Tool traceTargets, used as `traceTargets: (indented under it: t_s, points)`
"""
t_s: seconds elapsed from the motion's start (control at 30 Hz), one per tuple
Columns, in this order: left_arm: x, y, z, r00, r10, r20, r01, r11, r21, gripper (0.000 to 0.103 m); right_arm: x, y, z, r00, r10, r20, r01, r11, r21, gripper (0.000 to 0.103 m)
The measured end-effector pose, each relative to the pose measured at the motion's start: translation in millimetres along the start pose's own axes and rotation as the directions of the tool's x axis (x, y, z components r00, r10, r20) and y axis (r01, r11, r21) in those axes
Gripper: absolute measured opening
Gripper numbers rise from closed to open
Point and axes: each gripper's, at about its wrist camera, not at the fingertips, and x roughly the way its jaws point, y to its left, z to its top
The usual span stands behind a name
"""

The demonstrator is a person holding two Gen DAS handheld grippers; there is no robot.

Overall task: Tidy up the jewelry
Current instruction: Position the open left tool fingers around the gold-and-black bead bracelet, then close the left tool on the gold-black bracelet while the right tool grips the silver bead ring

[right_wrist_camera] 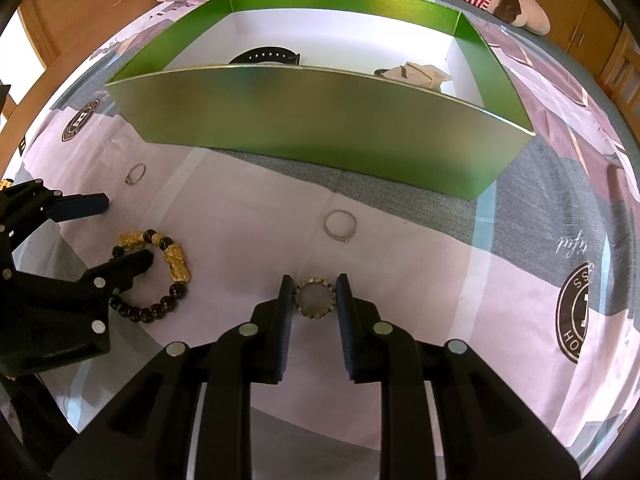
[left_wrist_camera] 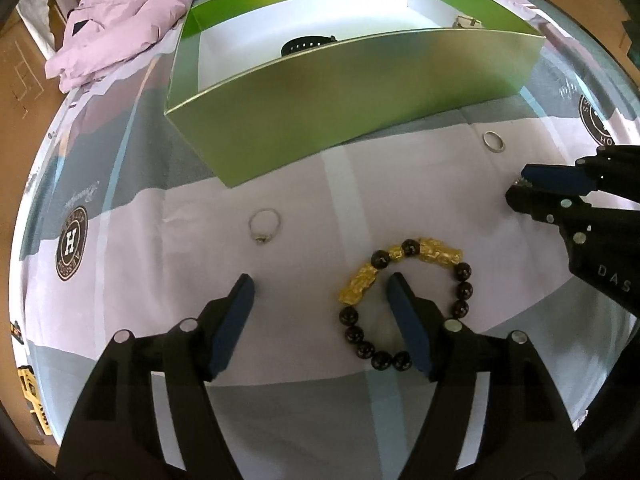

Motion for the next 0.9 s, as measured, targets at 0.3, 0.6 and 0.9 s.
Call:
traceTargets:
  t_s: [0.3, 0.6, 0.9]
  points:
    - [0.0, -1.5, -0.3, 1.0, 0.007, -0.005, -0.007, 1.0, -0.003, 0.073, 0.1, 1.4, 0.0, 1.0, -0.006, -0.001, 0.006, 1.0, -0.004, 0.022]
    - [-2.4, -7.1, -2.6, 1.0, -0.004, 0.013, 0.004, 1.0, -0.003, 0.054, 0.3, 2.0, 0.8, 1.0, -0.01, -0.003, 0.01, 1.0, -0.005, 0.024]
    - [-6.0, -15.3, -4.8, 0.999, -0.045, 0.021, 0.045, 0.999, 0.014, 0.038, 1.5, 2.6, 1.0, 0.999, -0.034, 0.0, 0.034, 0.999, -0.007, 0.038]
